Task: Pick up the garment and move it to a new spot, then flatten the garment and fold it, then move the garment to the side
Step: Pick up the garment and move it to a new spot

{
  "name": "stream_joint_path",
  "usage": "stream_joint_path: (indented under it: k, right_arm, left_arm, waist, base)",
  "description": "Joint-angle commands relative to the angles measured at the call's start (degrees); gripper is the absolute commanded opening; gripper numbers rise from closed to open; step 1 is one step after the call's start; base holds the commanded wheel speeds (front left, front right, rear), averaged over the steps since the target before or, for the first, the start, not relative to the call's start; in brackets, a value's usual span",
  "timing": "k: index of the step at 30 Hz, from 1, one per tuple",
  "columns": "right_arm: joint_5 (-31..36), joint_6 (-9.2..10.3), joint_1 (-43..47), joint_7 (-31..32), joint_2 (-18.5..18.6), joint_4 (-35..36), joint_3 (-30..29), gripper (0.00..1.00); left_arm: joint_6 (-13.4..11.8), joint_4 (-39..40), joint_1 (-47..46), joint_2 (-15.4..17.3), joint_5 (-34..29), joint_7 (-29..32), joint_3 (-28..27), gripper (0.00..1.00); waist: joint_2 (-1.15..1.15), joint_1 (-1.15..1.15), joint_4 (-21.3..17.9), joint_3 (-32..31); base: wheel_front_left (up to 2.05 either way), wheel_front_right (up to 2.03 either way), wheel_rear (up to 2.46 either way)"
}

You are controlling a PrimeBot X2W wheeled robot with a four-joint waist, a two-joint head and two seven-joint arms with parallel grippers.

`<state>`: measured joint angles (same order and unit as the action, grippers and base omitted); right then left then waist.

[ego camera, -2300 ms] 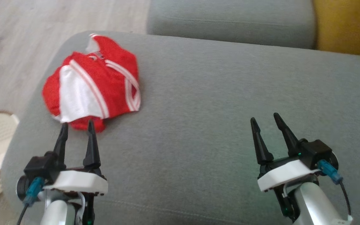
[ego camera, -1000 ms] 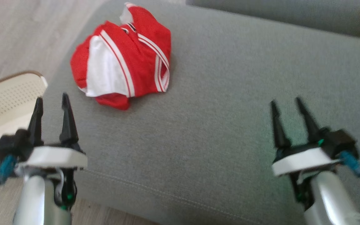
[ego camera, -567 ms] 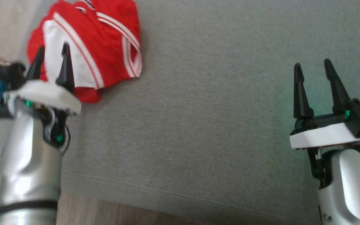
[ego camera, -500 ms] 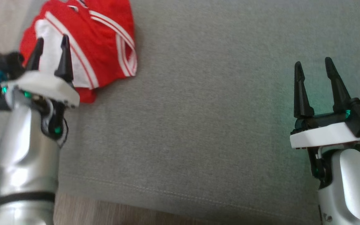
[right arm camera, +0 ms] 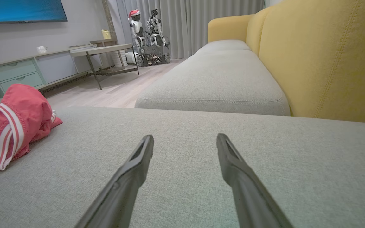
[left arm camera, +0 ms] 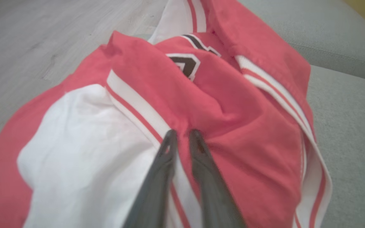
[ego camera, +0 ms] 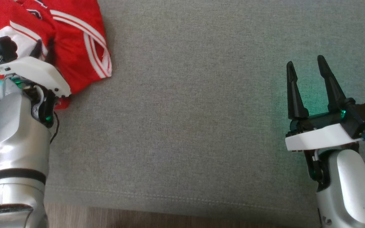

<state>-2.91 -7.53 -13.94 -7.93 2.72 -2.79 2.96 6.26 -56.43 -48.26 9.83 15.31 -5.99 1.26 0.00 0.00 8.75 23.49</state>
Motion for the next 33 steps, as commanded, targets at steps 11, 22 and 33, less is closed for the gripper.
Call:
stream_joint_path:
  k: [11, 22, 33]
  right_arm:
    - [-1.98, 0.04, -1.42, -2.5, 0.16, -1.85, 1.57, 1.0]
    - [-5.81, 0.04, -0.51, -5.44, 0.16, -7.43, 2.3, 1.0]
    - [-8.71, 0.04, -0.3, -6.84, 0.16, -10.08, 2.9, 1.0]
  left_arm:
    - [-0.75, 3.97, -2.87, 4.56, 0.77, -8.64, -2.11, 0.0]
    - [-0.52, 24.89, 2.77, 4.15, 0.96, -8.99, -4.49, 0.0]
    - [-0.2, 39.9, 5.91, 1.51, 2.74, -1.77, -0.94, 0.0]
  waist:
    - [0.0, 0.0, 0.39, -4.69]
    - [0.0, 0.0, -1.17, -12.79]
    - [0.0, 0.0, -6.0, -16.25]
  base:
    - [0.0, 0.0, 0.0]
    - [0.0, 0.0, 0.0]
    - [0.0, 0.0, 0.0]
